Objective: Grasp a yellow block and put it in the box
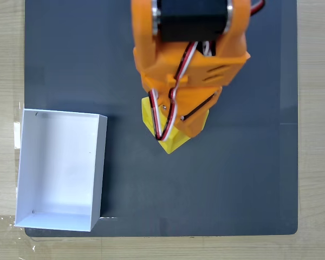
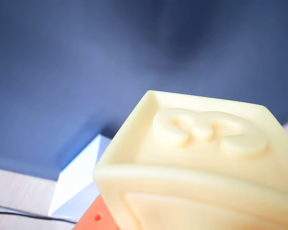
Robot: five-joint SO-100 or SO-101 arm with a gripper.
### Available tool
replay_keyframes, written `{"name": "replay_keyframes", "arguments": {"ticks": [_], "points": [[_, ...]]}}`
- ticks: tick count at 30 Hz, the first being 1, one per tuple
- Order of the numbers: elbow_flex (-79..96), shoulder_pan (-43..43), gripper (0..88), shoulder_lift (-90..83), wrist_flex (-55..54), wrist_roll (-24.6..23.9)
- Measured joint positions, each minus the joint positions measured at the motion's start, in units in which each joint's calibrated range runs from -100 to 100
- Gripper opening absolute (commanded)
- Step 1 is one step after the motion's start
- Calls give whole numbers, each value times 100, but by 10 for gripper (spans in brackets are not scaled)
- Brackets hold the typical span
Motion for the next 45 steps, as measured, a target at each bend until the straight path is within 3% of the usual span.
{"name": "replay_keyframes", "arguments": {"ticks": [14,21,34,36,42,45], "points": [[-397,1934,212,8,-2553,-1014],[-777,2456,213,1070,-3150,-1051],[-1220,2330,217,2368,-3219,-851],[-1220,2303,249,2486,-3219,-681],[-1220,2213,481,2621,-3219,-417],[-1247,2276,519,2621,-3020,-296]]}}
